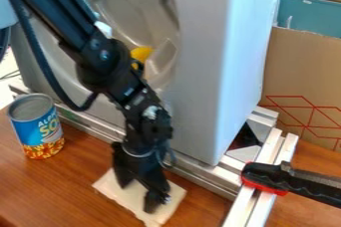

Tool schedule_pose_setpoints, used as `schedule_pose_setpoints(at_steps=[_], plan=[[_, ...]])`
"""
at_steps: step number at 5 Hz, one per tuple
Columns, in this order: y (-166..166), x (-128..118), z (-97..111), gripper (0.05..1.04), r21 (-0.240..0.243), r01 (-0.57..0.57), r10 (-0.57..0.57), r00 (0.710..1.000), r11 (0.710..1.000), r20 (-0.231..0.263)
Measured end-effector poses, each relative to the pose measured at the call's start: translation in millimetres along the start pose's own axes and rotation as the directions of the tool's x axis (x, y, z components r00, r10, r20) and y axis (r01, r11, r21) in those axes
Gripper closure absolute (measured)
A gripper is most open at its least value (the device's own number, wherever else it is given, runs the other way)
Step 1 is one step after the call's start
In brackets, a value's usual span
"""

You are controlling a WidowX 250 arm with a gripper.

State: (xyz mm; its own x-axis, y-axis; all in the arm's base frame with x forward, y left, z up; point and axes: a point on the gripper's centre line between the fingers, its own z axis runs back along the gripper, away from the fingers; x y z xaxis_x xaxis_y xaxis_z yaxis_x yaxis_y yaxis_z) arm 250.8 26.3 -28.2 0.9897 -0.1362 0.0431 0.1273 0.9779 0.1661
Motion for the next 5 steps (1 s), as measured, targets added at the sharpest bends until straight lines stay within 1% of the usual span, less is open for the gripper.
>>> schedule_pose_setpoints(at_steps=[1,2,3,4,5], plan=[[29.1,-5.9,-4.8,0.083,0.027,-0.039,0.04,0.998,0.999,-0.042],[46.4,-4.8,-7.4,0.083,0.048,-0.038,0.042,0.997,0.998,-0.071],[53.4,0.2,-8.9,0.083,0.051,0.001,0.004,0.995,0.999,-0.101],[53.3,-2.1,-8.3,0.083,0.049,0.006,0.0,0.993,0.999,-0.12],[55.0,-26.9,-5.4,0.083,0.006,-0.021,0.022,0.988,1.0,-0.155]])
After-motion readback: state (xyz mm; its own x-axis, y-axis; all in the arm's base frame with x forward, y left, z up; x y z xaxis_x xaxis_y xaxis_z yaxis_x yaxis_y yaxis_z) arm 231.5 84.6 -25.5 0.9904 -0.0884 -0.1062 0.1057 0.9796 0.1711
